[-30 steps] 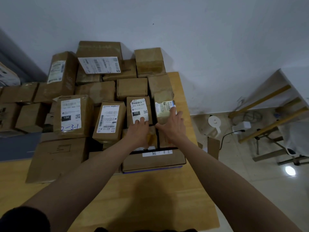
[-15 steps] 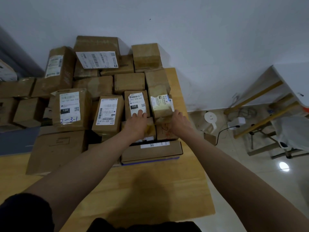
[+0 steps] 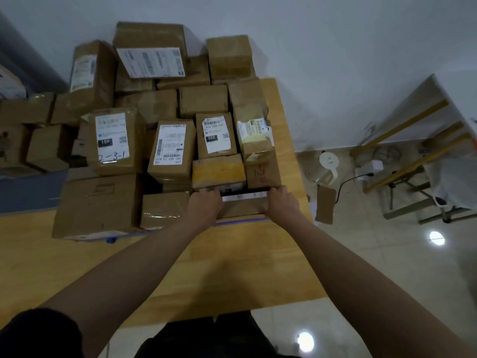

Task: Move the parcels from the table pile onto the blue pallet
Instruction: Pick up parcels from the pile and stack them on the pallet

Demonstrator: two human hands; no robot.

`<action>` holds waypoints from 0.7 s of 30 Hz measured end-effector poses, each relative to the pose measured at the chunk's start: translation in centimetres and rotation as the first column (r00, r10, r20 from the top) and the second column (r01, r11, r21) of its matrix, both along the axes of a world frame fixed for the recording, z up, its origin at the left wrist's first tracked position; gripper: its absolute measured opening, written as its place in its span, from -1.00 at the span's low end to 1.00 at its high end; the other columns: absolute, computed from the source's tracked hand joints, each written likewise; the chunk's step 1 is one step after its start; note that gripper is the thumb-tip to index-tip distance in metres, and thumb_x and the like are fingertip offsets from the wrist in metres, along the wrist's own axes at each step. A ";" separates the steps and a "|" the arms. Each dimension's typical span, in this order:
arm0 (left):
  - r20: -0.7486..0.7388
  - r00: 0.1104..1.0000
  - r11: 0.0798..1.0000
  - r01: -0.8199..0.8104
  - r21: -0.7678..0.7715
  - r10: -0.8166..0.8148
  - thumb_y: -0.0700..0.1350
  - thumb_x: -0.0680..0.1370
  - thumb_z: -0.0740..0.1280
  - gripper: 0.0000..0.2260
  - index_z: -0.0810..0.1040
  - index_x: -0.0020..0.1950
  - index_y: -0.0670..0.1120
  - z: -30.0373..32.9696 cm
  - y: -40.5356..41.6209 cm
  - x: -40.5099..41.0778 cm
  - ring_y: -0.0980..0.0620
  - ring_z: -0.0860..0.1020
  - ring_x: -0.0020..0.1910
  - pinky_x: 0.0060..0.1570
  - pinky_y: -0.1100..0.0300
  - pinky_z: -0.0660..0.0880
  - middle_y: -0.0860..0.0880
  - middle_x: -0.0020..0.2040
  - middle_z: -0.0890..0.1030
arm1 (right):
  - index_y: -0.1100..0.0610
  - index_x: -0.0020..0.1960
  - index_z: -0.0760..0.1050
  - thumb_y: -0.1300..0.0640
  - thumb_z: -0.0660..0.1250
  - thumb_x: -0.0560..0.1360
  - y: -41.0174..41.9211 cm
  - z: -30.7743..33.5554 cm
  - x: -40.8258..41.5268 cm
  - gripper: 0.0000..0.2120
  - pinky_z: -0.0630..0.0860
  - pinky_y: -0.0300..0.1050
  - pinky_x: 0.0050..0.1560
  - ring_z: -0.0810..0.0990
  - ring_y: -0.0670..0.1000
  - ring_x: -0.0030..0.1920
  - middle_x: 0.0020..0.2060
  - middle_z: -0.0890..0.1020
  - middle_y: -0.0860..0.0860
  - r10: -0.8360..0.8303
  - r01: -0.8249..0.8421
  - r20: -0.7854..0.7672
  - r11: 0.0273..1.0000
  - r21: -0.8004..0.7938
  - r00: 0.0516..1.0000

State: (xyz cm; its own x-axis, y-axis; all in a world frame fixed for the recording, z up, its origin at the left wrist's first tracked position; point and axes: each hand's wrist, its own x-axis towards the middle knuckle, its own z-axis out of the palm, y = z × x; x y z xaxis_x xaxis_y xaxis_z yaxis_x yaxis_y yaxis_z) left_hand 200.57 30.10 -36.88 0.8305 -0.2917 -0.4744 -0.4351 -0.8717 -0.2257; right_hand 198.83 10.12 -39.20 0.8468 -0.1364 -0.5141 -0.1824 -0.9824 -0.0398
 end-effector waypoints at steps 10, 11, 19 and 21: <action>0.099 0.994 0.992 -0.039 -0.119 0.051 -0.25 0.46 0.42 -0.64 0.43 0.22 -0.15 -1.3 1.0 -0.1 -0.08 0.63 -0.01 -0.22 0.09 0.54 -0.14 0.09 0.60 | 0.24 0.35 0.31 0.19 0.34 0.53 0.2 -1.2 -0.4 -0.56 0.48 0.00 0.00 0.41 0.19 0.23 0.23 0.40 0.18 -0.089 0.085 0.100 0.996 0.040 0.991; 0.110 0.993 0.992 -0.036 -0.125 0.049 -0.26 0.46 0.40 -0.64 0.42 0.22 -0.15 -1.4 1.1 -0.3 -0.08 0.64 -0.02 -0.22 0.10 0.54 -0.14 0.09 0.60 | 0.24 0.35 0.31 0.20 0.35 0.52 0.3 -1.2 -0.5 -0.55 0.49 0.00 0.01 0.40 0.19 0.23 0.24 0.39 0.18 -0.098 0.094 0.099 0.995 0.041 0.990; 0.096 0.995 0.979 0.043 -0.197 -0.024 -0.26 0.50 0.37 -0.57 0.37 0.34 -0.12 0.9 3.5 -1.2 -0.08 0.62 0.01 -0.18 0.10 0.50 -0.09 0.11 0.61 | 0.15 0.30 0.38 0.12 0.35 0.53 3.2 2.4 -0.8 -0.63 0.41 -0.01 -0.09 0.49 0.17 0.18 0.20 0.47 0.13 0.004 -0.003 0.040 0.999 -0.047 0.999; 0.069 0.998 0.982 0.019 -0.190 -0.006 -0.25 0.52 0.34 -0.63 0.42 0.31 -0.09 2.4 5.0 -1.3 -0.09 0.60 0.04 -0.19 0.12 0.44 -0.09 0.13 0.60 | 0.15 0.22 0.44 0.09 0.37 0.51 5.1 3.8 -0.8 -0.67 0.44 -0.02 -0.15 0.55 0.15 0.06 0.11 0.55 0.12 0.106 -0.105 0.010 0.993 -0.047 0.994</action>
State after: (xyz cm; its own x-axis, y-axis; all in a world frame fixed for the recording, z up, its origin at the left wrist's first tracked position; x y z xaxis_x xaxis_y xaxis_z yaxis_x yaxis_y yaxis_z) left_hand 199.32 35.10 -34.47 0.8546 -0.3815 -0.3522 -0.4353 -0.8963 -0.0852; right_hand 198.03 15.22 -35.43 0.8640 -0.0693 -0.4986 -0.0773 -0.9970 0.0047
